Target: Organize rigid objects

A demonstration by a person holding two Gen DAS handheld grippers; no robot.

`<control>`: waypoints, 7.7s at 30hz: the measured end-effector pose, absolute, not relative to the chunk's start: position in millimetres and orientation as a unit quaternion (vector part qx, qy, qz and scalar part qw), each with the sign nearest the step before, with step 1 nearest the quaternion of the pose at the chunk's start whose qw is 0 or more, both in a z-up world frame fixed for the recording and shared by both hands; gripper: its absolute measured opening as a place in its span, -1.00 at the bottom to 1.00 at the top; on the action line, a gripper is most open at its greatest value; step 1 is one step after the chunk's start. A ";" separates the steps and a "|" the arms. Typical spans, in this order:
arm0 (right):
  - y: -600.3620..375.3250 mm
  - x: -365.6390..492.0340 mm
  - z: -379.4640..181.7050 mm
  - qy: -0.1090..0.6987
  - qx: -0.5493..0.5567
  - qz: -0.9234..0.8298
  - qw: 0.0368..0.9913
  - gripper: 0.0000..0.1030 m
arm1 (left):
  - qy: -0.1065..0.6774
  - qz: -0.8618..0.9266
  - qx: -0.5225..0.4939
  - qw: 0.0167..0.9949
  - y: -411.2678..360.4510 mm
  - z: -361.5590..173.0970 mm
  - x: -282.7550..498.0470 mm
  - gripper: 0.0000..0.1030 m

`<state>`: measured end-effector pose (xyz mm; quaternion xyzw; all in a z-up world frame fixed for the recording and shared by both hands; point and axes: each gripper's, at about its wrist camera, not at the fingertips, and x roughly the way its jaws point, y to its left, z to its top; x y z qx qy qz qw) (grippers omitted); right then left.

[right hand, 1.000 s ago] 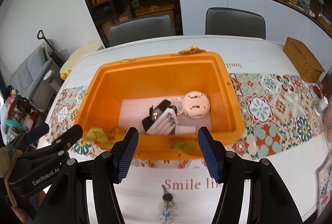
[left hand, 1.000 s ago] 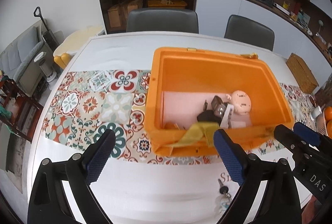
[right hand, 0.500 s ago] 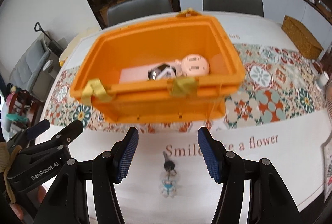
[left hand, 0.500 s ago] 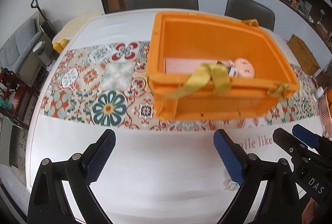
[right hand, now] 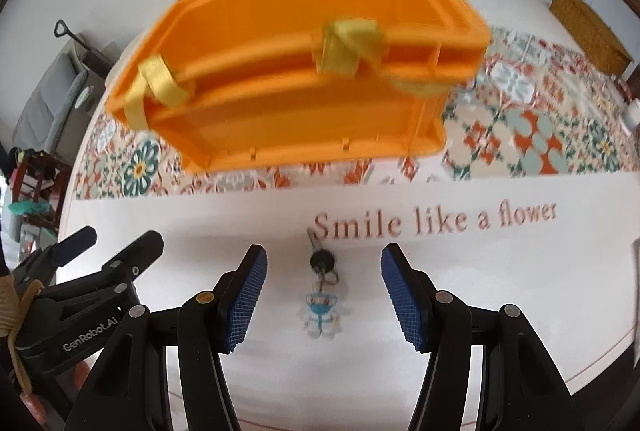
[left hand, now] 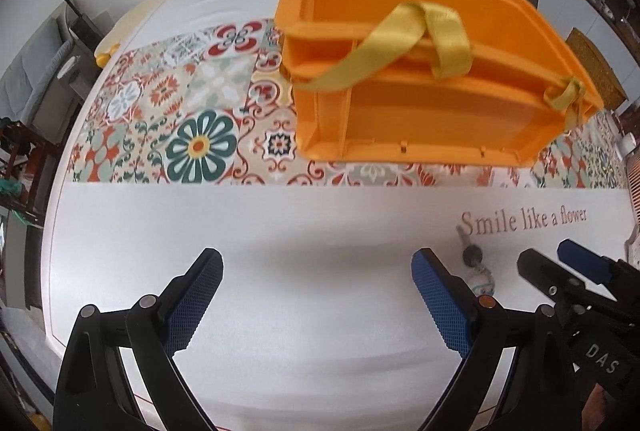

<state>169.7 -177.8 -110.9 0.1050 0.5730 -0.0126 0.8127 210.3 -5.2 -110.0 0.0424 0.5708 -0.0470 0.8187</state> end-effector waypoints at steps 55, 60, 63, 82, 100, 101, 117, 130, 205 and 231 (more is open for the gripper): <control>-165.0 169.0 -165.3 0.616 0.080 0.003 0.784 -0.47 | 0.613 -0.057 0.055 0.786 -11.3 -152.6 207.2 0.88; -165.8 166.3 -150.3 0.603 0.082 0.004 0.794 -0.47 | 0.600 -0.057 0.056 0.796 -11.1 -139.3 209.3 0.88; -169.6 165.0 -138.7 0.593 0.082 0.007 0.801 -0.47 | 0.591 -0.060 0.052 0.802 -11.3 -130.2 210.4 0.88; -162.5 164.8 -72.8 0.532 0.081 0.021 0.843 -0.47 | 0.530 -0.071 0.039 0.844 -10.7 -70.6 219.7 0.88; -159.7 172.9 -11.6 0.465 0.068 0.042 0.882 -0.47 | 0.478 -0.062 0.023 0.876 -5.4 -21.7 230.2 0.88; -159.7 173.3 -9.8 0.462 0.066 0.044 0.883 -0.47 | 0.476 -0.062 0.022 0.877 -6.0 -19.5 230.4 0.88; -158.5 186.9 32.0 0.410 0.041 0.061 0.909 -0.47 | 0.441 -0.056 0.008 0.896 -8.2 13.1 246.1 0.92; -152.7 209.8 50.6 0.385 0.029 0.072 0.920 -0.47 | 0.421 -0.045 0.004 0.906 -2.4 32.5 266.9 0.96; -155.8 237.5 32.6 0.430 0.028 0.007 0.902 0.61 | 0.438 -0.006 0.004 0.899 18.2 14.8 270.7 0.99; -181.5 143.1 23.6 0.450 0.054 -0.032 0.891 0.63 | 0.434 -0.045 0.032 0.899 -6.3 28.5 186.6 0.99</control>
